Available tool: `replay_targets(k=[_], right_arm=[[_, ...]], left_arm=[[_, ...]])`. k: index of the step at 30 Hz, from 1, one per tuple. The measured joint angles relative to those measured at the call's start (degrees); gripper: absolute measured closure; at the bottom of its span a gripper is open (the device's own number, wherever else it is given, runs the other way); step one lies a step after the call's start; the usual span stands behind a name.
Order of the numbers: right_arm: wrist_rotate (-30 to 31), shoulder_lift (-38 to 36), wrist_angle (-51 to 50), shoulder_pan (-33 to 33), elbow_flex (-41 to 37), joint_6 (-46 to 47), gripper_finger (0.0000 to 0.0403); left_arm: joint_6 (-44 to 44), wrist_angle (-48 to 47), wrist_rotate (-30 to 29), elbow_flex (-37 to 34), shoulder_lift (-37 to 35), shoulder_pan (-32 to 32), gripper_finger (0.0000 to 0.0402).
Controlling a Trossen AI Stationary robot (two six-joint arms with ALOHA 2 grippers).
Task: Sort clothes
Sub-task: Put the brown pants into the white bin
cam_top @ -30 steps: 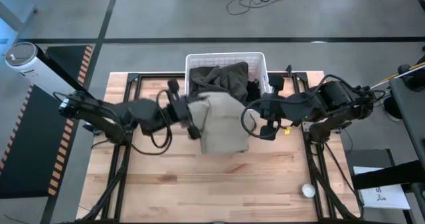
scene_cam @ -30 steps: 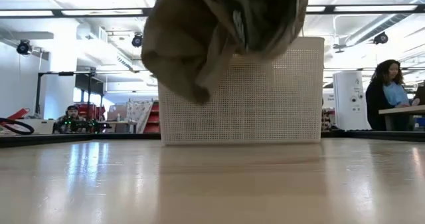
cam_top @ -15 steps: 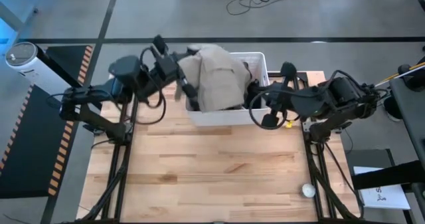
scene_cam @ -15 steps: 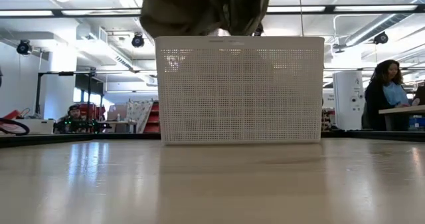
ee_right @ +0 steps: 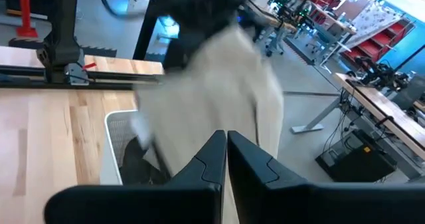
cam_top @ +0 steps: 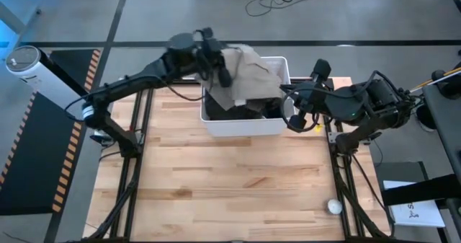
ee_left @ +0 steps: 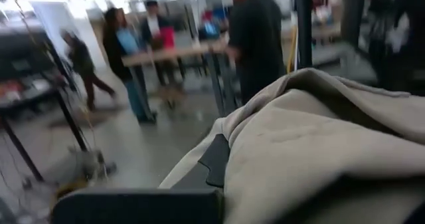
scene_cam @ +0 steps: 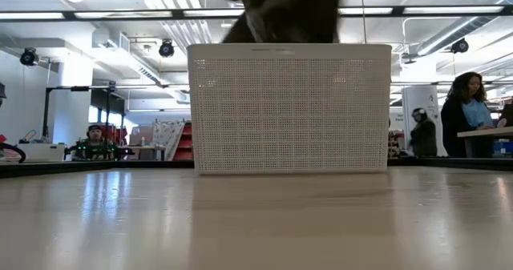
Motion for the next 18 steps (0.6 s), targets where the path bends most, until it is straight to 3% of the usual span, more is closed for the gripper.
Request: replay_targets(k=[18], right_arm=[[-0.3, 0.0, 0.0, 0.0, 0.0, -0.1, 0.0403]], left_arm=[[-2.2, -17.4, -0.2, 0.0, 16.3, 0.2, 0.0401]])
